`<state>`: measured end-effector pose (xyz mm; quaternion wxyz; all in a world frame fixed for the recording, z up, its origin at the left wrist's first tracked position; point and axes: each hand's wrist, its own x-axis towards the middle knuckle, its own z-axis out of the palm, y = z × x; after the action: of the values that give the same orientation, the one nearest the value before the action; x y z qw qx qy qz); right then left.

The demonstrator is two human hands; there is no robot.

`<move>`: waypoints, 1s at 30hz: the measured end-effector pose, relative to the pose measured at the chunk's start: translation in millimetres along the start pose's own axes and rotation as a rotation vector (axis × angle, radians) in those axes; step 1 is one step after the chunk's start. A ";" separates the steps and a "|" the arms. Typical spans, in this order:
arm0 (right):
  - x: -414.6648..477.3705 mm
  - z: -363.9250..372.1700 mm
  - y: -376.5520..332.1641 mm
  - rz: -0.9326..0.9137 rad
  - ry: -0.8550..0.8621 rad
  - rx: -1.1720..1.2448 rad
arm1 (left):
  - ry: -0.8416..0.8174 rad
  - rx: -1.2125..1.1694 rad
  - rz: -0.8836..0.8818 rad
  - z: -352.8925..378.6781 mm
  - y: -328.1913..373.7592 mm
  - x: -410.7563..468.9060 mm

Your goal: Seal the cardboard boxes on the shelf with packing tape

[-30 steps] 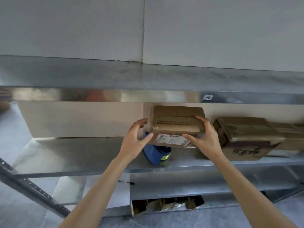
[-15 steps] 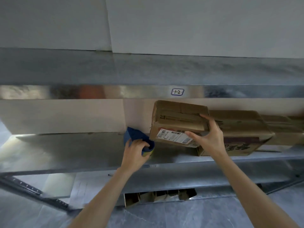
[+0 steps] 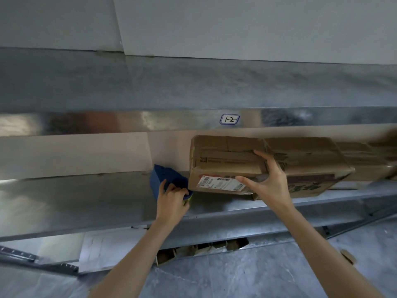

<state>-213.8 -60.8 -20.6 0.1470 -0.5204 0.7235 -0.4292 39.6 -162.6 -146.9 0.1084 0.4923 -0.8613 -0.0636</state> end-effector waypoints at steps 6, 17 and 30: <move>2.9 10.3 2.7 -0.006 -0.026 -0.020 | 0.061 -0.024 0.003 -1.6 -26.1 -10.3; 12.5 45.4 28.2 0.022 -0.145 -0.068 | 0.080 -0.107 0.038 -26.0 -91.9 -36.3; 28.2 53.1 43.6 0.071 -0.221 -0.068 | 0.172 -0.231 0.045 -35.3 -85.0 -31.5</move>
<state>-217.8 -106.6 -79.1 0.2232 -0.5435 0.7348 -0.3390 134.8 -178.7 -135.0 0.2391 0.4609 -0.8465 -0.1174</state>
